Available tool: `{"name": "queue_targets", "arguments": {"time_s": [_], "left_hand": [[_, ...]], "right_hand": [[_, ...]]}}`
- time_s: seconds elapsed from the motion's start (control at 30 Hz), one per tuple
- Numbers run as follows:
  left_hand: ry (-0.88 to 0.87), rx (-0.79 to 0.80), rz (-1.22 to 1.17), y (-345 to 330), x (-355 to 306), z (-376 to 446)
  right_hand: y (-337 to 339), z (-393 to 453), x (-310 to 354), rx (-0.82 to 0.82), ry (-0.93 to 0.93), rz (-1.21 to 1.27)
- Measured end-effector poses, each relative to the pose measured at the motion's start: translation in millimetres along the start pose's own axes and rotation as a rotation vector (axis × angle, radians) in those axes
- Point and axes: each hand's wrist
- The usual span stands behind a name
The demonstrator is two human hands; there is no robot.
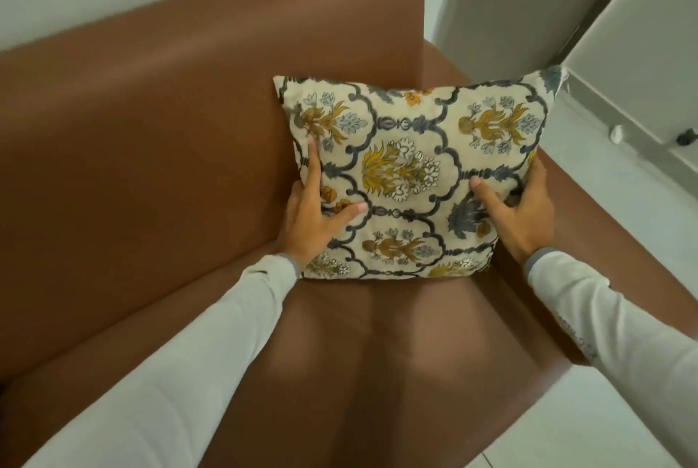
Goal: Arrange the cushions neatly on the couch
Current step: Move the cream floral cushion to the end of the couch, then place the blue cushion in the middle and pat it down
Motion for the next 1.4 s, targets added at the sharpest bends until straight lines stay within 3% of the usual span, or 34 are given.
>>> {"name": "queue_targets", "arguments": {"time_s": [0.1, 0.2, 0.5, 0.77, 0.97, 1.03, 1.1, 1.17, 1.23, 1.3, 1.4], "left_hand": [[0.028, -0.061, 0.306, 8, -7, -7], [-0.051, -0.202, 0.621, 20, -15, -23], [-0.183, -0.286, 1.007, 146, -3, -124], [0.134, -0.431, 1.159, 323, 44, -278], [0.342, -0.536, 1.171, 421, 99, -417], [0.434, -0.581, 1.099, 446, 124, -463], [0.589, -0.687, 0.940, 474, 150, -507], [0.813, -0.810, 0.679, 507, 179, -547], [0.983, -0.793, 0.370, 538, 200, -581], [1.013, -0.705, 0.122, 559, 216, -603], [0.957, -0.719, -0.081, 566, 222, -610]], "right_hand": [[0, -2, 7, -0.086, 0.081, -0.229], [-7, -16, 30, -0.157, 0.229, -0.482], [-86, -100, 155, -0.069, 0.767, -0.741], [-191, -225, 297, 0.058, 1.077, -0.662], [-280, -363, 359, 0.250, 1.193, -0.519], [-308, -411, 366, 0.378, 1.126, -0.483], [-328, -455, 375, 0.579, 0.902, -0.436], [-347, -492, 383, 0.895, 0.496, -0.311], [-368, -520, 381, 1.126, 0.083, -0.095], [-384, -544, 375, 1.190, -0.092, 0.046], [-397, -568, 368, 1.196, -0.159, 0.174]]}}
Point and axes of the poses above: each hand's wrist, its own z-axis towards the middle knuckle, its own y-axis out of the back of the hand, x = y × z, and after that the axes turned 5 degrees about -z, right-handed
